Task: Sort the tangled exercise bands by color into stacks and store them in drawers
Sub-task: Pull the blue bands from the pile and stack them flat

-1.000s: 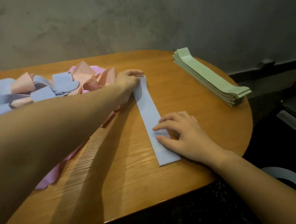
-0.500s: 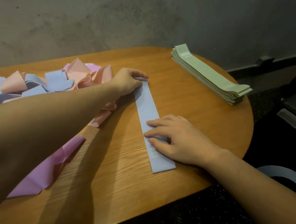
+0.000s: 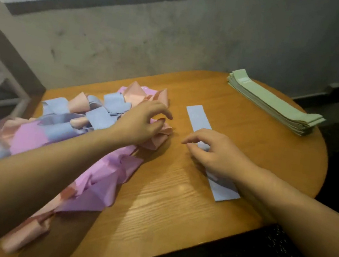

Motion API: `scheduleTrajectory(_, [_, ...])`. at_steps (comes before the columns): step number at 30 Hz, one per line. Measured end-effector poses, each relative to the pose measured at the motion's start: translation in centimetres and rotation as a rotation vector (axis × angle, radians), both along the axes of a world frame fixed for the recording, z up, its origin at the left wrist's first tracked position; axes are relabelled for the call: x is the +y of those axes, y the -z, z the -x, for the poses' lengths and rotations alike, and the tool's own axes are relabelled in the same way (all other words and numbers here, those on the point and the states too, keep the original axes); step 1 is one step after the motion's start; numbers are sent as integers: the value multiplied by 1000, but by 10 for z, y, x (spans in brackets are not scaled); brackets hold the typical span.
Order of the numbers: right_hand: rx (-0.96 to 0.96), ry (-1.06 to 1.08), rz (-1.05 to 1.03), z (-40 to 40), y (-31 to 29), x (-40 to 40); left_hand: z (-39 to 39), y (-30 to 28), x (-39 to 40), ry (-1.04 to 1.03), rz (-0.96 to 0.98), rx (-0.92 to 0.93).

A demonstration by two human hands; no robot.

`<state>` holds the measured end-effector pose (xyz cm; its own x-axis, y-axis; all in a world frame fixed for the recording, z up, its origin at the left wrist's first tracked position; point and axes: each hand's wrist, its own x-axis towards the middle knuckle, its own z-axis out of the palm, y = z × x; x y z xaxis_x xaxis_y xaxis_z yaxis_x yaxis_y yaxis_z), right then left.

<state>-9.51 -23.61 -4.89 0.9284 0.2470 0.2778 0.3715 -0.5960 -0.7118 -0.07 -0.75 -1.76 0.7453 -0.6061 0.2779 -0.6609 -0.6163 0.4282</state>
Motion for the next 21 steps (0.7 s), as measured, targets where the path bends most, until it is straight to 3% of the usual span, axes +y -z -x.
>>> scheduleTrajectory(5, [7,-37,-44,-11,-3,42,35,0,71,2,-130,-101])
scheduleTrajectory(13, [-43,-103,-16,-29,-10,105,45,14,145,-299,-192,-317])
scheduleTrajectory(18, [-23,-142,29,-39,-22,136,57,17,157,-384,-79,-237])
scheduleTrajectory(21, [-71,-121,65,-47,-25,155,60,22,156,-415,121,-133])
